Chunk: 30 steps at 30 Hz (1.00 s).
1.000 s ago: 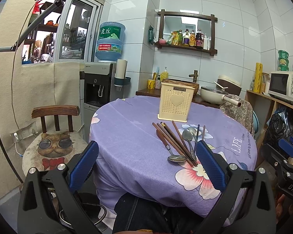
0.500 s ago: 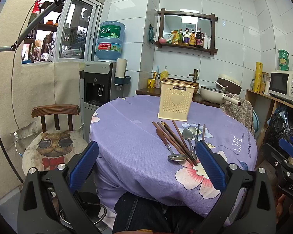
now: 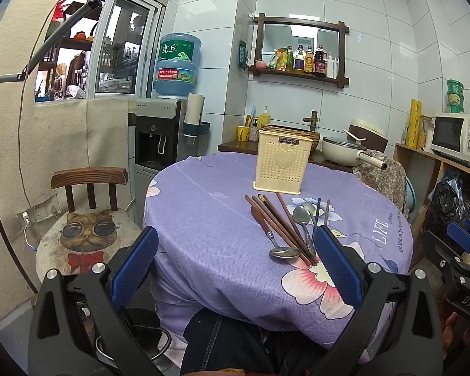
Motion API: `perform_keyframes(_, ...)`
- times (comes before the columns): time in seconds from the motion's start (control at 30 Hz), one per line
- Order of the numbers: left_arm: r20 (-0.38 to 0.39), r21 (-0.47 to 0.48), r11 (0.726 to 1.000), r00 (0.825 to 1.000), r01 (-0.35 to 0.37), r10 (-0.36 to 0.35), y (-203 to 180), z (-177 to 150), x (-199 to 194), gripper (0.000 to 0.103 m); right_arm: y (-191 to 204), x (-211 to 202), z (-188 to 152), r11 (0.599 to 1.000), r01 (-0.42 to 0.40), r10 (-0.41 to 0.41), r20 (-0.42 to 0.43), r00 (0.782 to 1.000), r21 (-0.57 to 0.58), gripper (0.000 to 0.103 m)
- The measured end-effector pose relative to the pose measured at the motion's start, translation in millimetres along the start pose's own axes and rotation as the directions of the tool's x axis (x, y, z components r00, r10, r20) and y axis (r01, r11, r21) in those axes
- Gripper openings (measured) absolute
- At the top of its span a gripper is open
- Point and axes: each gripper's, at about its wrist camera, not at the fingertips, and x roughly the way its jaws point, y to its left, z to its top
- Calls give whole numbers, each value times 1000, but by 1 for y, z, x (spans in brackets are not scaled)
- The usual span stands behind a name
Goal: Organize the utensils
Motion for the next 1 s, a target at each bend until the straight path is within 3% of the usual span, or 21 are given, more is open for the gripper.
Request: perform_keyframes(1.0,-19,5,1000,1000,-5,5,4,-6,5,98,1,2,-1,1000,1,-1,-10,1000,-11,97)
